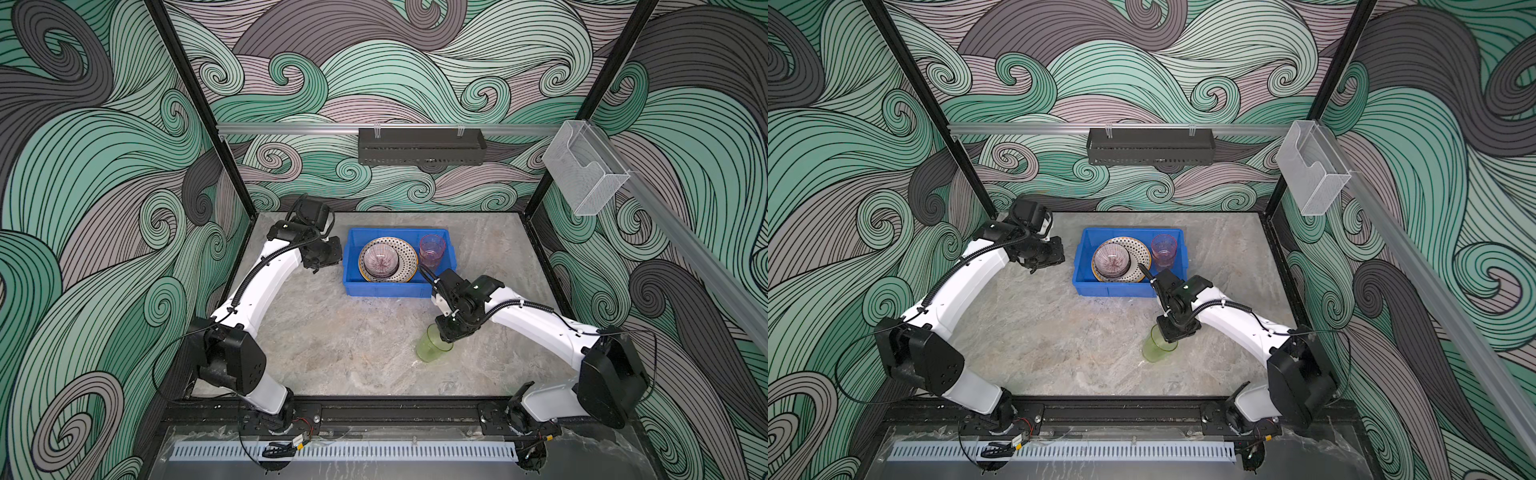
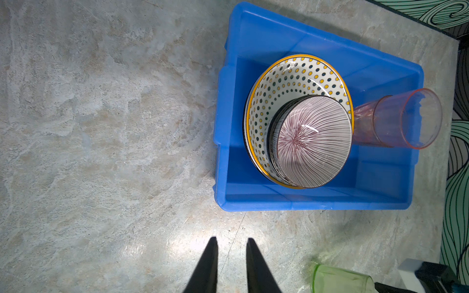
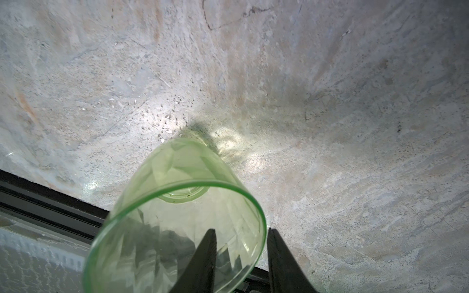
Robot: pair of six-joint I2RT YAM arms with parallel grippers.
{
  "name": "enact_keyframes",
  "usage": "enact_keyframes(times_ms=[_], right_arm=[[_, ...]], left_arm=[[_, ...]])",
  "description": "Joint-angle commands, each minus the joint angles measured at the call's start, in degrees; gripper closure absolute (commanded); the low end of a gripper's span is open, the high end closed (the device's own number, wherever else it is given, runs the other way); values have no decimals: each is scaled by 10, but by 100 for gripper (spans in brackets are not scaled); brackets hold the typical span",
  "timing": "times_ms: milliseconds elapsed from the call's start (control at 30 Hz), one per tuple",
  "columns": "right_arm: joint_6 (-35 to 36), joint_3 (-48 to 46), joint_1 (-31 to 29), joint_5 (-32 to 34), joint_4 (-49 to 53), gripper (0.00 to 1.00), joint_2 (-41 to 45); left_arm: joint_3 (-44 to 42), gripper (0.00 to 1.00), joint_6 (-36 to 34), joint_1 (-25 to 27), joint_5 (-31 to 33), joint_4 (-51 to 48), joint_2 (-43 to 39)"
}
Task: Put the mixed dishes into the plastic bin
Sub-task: 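Grip the green cup rim with the right gripper and lift it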
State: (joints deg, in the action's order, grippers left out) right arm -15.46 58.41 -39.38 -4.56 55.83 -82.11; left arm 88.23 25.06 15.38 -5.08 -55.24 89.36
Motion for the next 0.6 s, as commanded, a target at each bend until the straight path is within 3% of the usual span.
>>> enact_keyframes(times_ms=[0,567], right_arm=[[-9,3,-3,5,1,64,5],[-27,5,-7,-23,-28,64,-19]], left_arm=[[-3,76,5,-6,2,3,-8],[-8,76,6,-5,8,1,-16]])
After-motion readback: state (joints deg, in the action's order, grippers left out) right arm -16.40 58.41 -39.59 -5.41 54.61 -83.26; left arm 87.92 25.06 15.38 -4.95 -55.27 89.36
